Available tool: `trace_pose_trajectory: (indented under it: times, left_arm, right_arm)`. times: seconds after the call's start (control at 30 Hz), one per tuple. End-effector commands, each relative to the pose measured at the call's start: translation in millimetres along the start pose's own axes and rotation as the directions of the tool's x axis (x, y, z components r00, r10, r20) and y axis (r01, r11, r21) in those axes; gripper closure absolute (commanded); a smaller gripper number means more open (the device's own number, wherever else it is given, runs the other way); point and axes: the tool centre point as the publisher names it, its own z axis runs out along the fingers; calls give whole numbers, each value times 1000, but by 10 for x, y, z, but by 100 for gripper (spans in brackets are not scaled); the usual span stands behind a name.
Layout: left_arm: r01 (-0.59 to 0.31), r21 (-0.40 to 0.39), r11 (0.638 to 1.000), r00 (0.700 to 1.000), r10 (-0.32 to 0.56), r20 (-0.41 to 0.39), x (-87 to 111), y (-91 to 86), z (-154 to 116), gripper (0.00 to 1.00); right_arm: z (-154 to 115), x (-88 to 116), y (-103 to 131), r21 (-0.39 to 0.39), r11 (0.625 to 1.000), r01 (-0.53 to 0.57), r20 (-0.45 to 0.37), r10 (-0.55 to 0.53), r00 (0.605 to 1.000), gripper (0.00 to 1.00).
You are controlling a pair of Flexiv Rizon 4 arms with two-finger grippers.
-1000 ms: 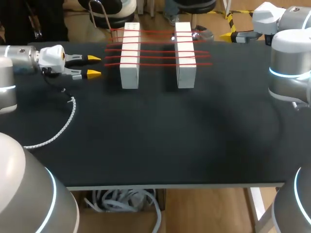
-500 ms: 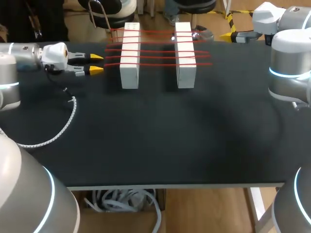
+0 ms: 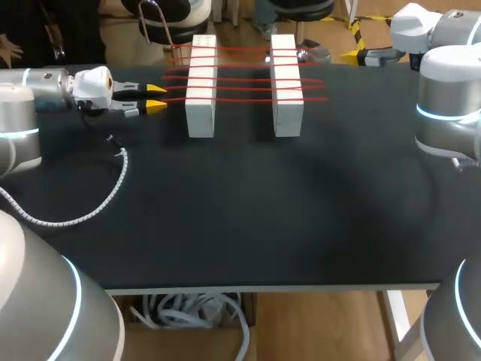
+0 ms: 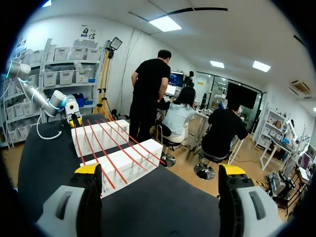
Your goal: Grab the tape and strap the tape.
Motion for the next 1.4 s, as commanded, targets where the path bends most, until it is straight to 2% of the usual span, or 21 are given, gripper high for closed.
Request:
trace_pose_trajectory:
  times: [0.03, 0.33, 0.47, 0.87, 0.93, 1.13, 1.4]
  left_arm:
    - [2, 7, 1000, 1000, -2, -6, -8, 38, 11, 84]
    - [11, 1, 1000, 1000, -11, -8, 35, 22, 11, 84]
    - [8, 1, 1000, 1000, -8, -11, 26, 2, 20, 75]
    - [3, -6, 1000, 1000, -3, -12, 34, -31, 18, 89]
    - [4, -7, 1000, 1000, -4, -12, 41, -32, 20, 100]
    - [-4, -8, 1000, 1000, 4, -21, 55, -47, 29, 100]
    - [-16, -9, 1000, 999, 15, -49, 79, -156, 98, 100]
  right_arm:
    - [0, 0, 0, 0, 1000, 0, 0, 0, 1000, 0]
    - [0, 0, 0, 0, 1000, 0, 0, 0, 1000, 0]
    - [0, 0, 0, 0, 1000, 0, 0, 0, 1000, 0]
    - [0, 0, 0, 0, 1000, 0, 0, 0, 1000, 0]
    - [0, 0, 0, 0, 1000, 0, 0, 0, 1000, 0]
    - [0, 0, 0, 0, 1000, 0, 0, 0, 1000, 0]
    - [0, 0, 0, 0, 1000, 0, 0, 0, 1000, 0]
